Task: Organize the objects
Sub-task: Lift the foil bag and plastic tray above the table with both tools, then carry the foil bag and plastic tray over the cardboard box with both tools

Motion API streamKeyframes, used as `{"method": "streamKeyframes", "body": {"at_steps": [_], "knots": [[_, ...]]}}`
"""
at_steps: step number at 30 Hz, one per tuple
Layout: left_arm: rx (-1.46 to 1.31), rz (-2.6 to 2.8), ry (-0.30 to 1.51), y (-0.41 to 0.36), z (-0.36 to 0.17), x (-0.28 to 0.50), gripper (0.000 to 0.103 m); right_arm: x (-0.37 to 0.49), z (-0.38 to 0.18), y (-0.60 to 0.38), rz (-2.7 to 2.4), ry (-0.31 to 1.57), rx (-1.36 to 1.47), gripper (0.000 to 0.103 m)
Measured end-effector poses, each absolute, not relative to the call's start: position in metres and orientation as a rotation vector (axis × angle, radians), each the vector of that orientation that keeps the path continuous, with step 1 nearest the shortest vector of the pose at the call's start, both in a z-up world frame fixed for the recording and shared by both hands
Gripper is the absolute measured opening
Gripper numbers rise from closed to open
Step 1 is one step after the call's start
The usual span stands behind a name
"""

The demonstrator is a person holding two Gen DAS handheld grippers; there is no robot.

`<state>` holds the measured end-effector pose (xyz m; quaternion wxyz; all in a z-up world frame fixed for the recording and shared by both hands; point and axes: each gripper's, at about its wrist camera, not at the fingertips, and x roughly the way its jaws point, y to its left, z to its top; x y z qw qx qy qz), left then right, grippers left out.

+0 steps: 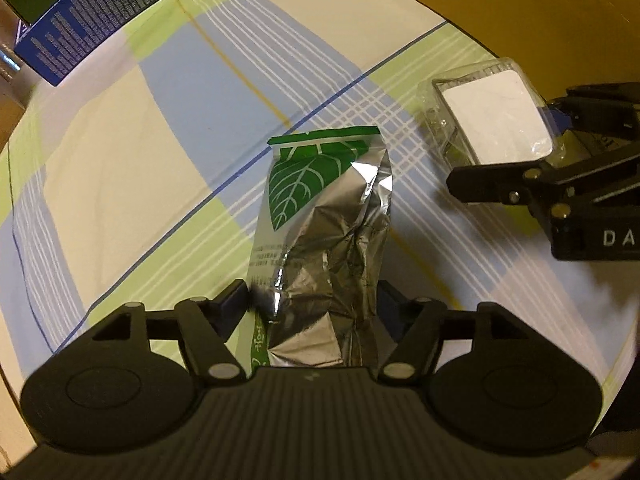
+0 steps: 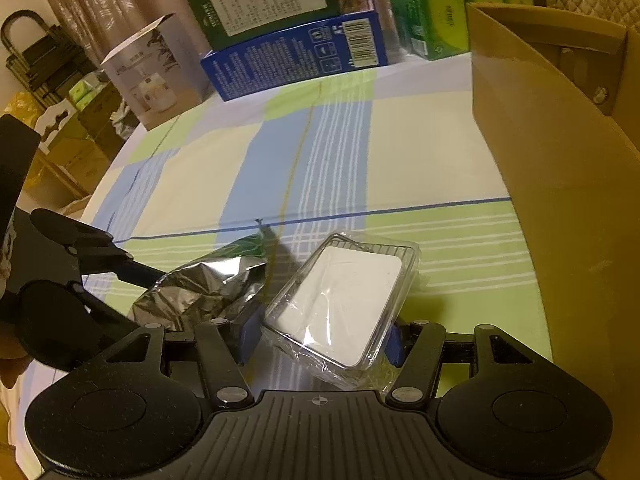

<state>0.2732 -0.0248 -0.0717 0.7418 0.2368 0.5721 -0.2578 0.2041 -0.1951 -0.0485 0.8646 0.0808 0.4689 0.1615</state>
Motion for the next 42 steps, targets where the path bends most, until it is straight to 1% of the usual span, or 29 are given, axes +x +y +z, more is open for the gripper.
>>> {"method": "streamKeyframes", "body": {"at_steps": [2,5,8,15,22,29,42], "knots": [[0.483,-0.538,1.247,-0.020,-0.069,0.272,0.051,0.203,-0.048,-0.194,0.339,0.979,0.167,0.056],[0.413,-0.498,1.251,-0.013,-0.065,0.270,0.044,0.202,-0.047,-0.193,0.338,0.971,0.163,0.056],[0.373,-0.461,1.251,-0.011,-0.062,0.261,0.041,0.195,-0.042,-0.192,0.346,0.954,0.150,0.056],[0.162,-0.352,1.235,0.000,-0.046,0.237,0.040,0.171,-0.022,-0.197,0.365,0.913,0.129,0.056],[-0.032,-0.299,1.173,0.007,-0.008,0.205,0.040,0.146,0.012,-0.204,0.376,0.856,0.113,0.056],[-0.118,-0.288,1.107,-0.007,0.028,0.177,0.040,0.121,0.048,-0.225,0.363,0.794,0.110,0.056],[-0.187,-0.315,1.028,-0.042,0.074,0.134,0.040,0.076,0.084,-0.263,0.341,0.737,0.079,0.056]]}}
